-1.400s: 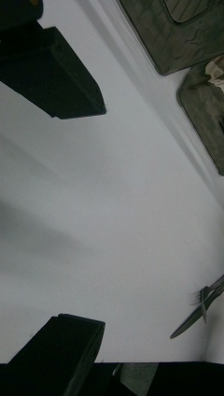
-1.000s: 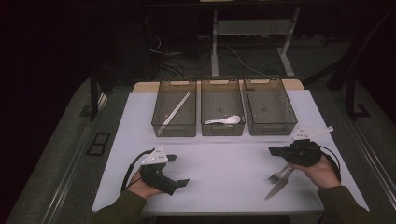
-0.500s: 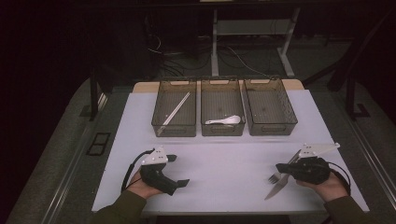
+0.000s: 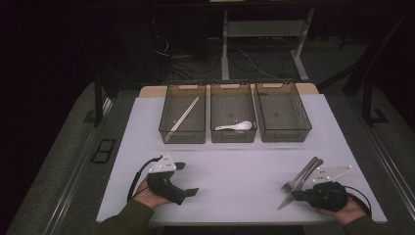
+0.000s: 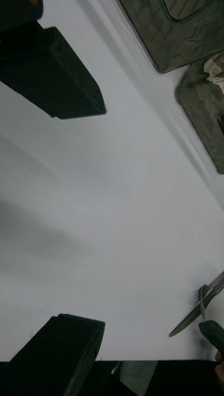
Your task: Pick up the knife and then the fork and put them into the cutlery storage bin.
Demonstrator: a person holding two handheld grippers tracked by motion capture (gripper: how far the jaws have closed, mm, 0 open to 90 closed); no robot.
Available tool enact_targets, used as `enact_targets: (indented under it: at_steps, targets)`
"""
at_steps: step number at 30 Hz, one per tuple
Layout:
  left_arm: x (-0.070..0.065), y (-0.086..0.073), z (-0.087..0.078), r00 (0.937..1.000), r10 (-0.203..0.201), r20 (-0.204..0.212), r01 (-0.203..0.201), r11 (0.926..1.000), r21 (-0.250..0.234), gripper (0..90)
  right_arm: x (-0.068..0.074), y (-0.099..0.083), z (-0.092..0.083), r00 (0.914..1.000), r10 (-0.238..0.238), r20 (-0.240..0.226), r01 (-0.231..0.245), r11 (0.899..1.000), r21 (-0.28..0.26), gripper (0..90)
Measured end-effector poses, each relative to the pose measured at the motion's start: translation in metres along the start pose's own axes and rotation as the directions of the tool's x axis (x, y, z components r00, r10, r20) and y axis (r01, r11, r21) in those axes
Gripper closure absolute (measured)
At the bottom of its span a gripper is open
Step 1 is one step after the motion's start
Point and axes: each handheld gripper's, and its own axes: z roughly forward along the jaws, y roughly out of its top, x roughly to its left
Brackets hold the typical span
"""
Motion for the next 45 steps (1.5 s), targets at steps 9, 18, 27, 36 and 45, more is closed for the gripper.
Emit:
enact_targets:
  at_steps: [9,18,27,36,45]
  targets:
    - [0.000,0.000,0.000,1.0000,0.004,-0.001,-0.004,1.0000,0.001,0.0,0.001,0.007,0.009,0.9996,-0.021,-0.018,0.021,0.999,0.025,89.6]
    - [0.000,0.000,0.000,1.0000,0.003,-0.001,-0.003,1.0000,0.001,0.0,-0.001,0.019,0.020,0.9989,-0.043,-0.018,0.044,0.998,0.034,89.6]
    - [-0.001,0.000,0.000,1.0000,0.000,-0.002,0.000,1.0000,-0.005,0.0,-0.011,0.040,0.035,0.9989,-0.046,-0.007,0.046,0.998,0.034,89.6]
    - [0.000,0.000,0.000,1.0000,0.000,-0.001,0.000,1.0000,-0.005,0.0,-0.023,0.066,0.059,0.9975,-0.070,0.007,0.070,0.997,0.045,89.6]
    - [0.000,0.000,0.000,1.0000,0.000,0.000,0.000,1.0000,-0.006,0.0,-0.040,0.090,0.077,0.9971,-0.064,0.039,0.063,0.997,0.044,89.6]
